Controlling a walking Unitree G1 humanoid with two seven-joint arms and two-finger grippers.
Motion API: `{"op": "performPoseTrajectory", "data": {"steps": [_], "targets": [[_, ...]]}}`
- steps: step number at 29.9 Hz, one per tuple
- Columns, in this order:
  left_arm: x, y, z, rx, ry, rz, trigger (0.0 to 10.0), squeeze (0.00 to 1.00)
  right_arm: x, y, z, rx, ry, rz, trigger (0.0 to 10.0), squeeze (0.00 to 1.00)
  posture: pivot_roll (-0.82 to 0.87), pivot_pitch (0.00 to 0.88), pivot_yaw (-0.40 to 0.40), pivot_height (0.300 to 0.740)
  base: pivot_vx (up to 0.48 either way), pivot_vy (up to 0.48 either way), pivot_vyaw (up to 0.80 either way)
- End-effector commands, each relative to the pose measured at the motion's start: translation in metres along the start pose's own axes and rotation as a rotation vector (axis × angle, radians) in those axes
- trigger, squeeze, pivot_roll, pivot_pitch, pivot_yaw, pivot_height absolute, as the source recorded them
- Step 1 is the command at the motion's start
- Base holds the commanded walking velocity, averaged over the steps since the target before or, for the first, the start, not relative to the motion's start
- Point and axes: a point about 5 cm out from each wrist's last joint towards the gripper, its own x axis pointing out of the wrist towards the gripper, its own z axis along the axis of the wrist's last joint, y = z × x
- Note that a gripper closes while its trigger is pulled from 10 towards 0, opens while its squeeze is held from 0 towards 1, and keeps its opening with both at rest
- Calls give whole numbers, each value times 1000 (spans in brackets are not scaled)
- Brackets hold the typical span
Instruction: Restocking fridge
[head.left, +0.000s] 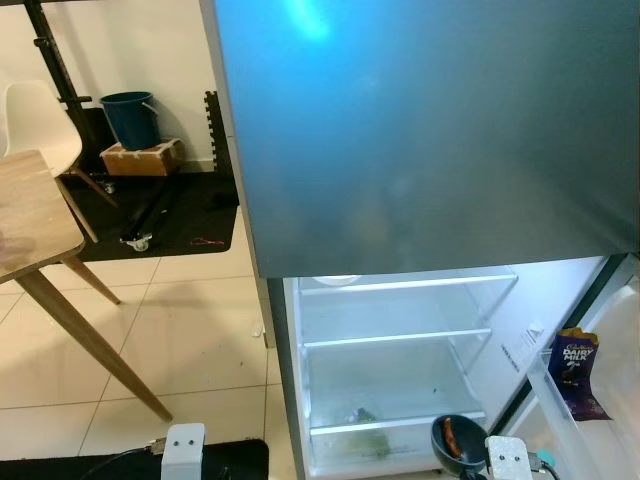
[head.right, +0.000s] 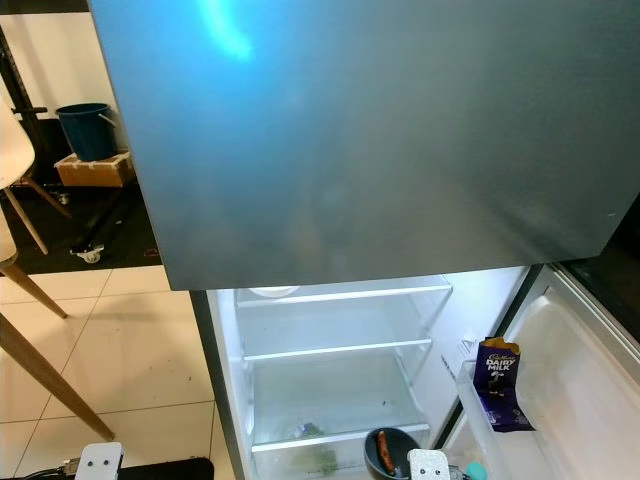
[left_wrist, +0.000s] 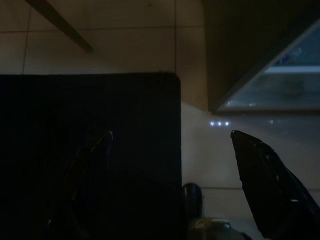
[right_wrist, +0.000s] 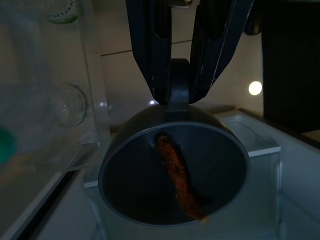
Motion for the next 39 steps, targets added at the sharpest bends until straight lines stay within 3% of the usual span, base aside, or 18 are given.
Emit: {"op": "performPoseTrajectory", "data": {"steps": [1,22,39], "targets": [[-3,7,-5,-16,9,20,10000,0,-4,-2,-4,24,-8,-26,10000,0,-38,98,25,740,0,0,0],[-5,2,-9,-2,26,-6,10000,0,-1,1,-2,26,-1,-13,10000,0,-37,104,22,740,0,0,0],[-4,-4,-8,3,30,-20,10000,0,-1,1,-3,15,12,-6,10000,0,-41,96,24,740,-285,0,0]]}}
